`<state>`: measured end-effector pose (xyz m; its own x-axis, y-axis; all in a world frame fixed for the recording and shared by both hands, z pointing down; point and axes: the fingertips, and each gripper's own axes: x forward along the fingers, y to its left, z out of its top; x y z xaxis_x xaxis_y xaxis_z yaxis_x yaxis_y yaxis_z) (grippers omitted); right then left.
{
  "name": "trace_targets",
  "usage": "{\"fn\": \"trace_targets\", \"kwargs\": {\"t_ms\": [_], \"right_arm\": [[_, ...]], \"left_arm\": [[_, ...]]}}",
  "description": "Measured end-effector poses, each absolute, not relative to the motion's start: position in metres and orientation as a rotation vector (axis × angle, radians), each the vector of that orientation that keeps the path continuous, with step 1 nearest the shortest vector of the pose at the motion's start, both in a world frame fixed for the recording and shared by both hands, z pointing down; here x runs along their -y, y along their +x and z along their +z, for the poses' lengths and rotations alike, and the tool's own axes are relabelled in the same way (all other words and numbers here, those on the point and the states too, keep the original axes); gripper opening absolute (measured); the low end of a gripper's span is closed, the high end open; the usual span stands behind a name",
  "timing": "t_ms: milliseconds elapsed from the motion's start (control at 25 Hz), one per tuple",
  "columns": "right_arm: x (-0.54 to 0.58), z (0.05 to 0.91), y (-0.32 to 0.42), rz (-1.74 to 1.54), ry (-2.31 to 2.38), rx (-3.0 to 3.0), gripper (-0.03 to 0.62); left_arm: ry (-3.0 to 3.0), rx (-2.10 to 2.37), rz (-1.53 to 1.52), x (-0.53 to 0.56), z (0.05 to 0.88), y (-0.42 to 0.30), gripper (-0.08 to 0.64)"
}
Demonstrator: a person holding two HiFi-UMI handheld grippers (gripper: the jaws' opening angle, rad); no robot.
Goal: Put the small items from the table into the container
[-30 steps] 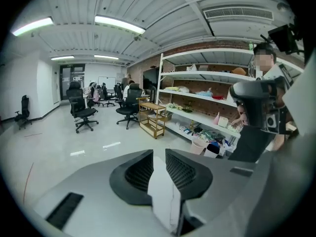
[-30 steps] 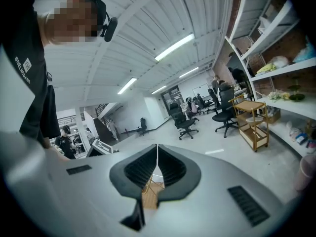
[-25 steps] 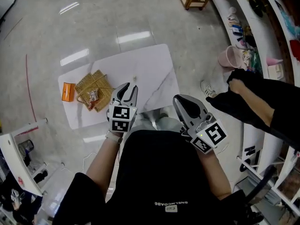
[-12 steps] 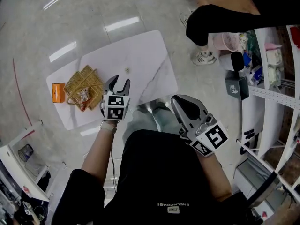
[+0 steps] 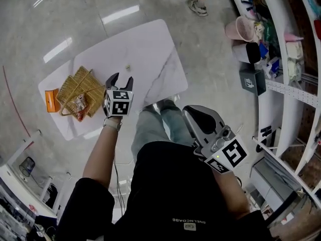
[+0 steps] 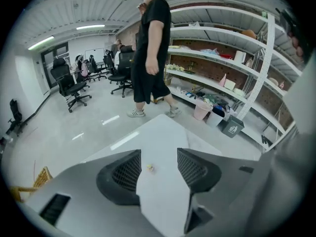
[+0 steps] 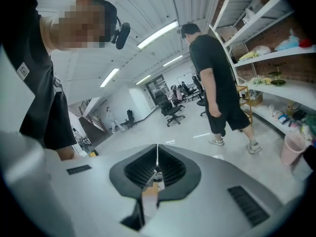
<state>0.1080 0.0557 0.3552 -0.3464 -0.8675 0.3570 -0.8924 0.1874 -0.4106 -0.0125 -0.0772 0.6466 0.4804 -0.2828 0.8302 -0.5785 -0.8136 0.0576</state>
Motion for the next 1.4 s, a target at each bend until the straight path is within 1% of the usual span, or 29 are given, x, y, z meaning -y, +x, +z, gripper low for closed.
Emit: {"fn": "trace_targets", "kwargs": {"t_ms": [600, 920, 1400], "right_arm": [[-0.08, 0.407, 0.115, 1.042, 1.827, 2.284, 0.012], [-0.089, 0.434, 0.131, 1.09, 1.877, 2.203, 0.012], [-0.097, 0.457, 0.127, 1.155, 1.879, 2.148, 0.012]], "left_arm": [[2.315, 0.674, 1.407, 0.086, 0.75, -0.002, 0.224], [2.285, 0.63, 1.5, 0.092, 0.804, 0.0, 0.224], [2.224, 0.602, 1.624, 0.093, 0.865, -0.006, 0.224]]}}
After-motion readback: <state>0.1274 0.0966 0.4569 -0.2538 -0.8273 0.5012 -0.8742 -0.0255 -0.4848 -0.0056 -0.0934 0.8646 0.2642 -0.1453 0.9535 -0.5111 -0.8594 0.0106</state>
